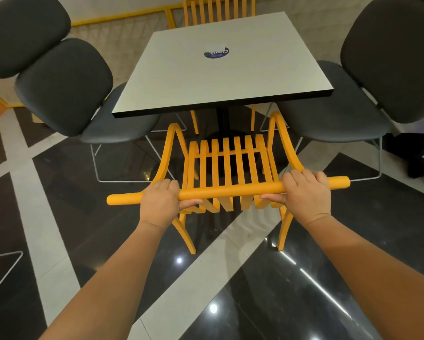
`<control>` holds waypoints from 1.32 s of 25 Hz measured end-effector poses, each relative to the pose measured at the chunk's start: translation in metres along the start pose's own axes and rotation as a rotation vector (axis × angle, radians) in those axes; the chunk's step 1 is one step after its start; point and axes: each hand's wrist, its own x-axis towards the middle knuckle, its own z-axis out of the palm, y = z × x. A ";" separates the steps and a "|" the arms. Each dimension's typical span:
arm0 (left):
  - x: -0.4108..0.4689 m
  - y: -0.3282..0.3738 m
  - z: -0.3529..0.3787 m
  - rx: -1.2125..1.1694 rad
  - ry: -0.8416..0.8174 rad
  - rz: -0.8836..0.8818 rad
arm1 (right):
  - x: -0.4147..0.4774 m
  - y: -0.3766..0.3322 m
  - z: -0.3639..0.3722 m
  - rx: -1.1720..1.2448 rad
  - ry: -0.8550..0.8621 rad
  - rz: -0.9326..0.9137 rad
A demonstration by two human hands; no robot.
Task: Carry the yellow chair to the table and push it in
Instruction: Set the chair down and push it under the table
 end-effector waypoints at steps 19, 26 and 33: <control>0.109 -0.034 0.062 0.010 -0.029 -0.039 | 0.097 0.030 0.092 -0.057 0.096 -0.044; 0.111 -0.034 0.064 0.011 0.013 -0.038 | 0.097 0.031 0.096 -0.043 0.112 -0.032; 0.110 -0.045 0.062 0.010 -0.041 0.001 | 0.099 0.018 0.080 0.045 0.005 0.040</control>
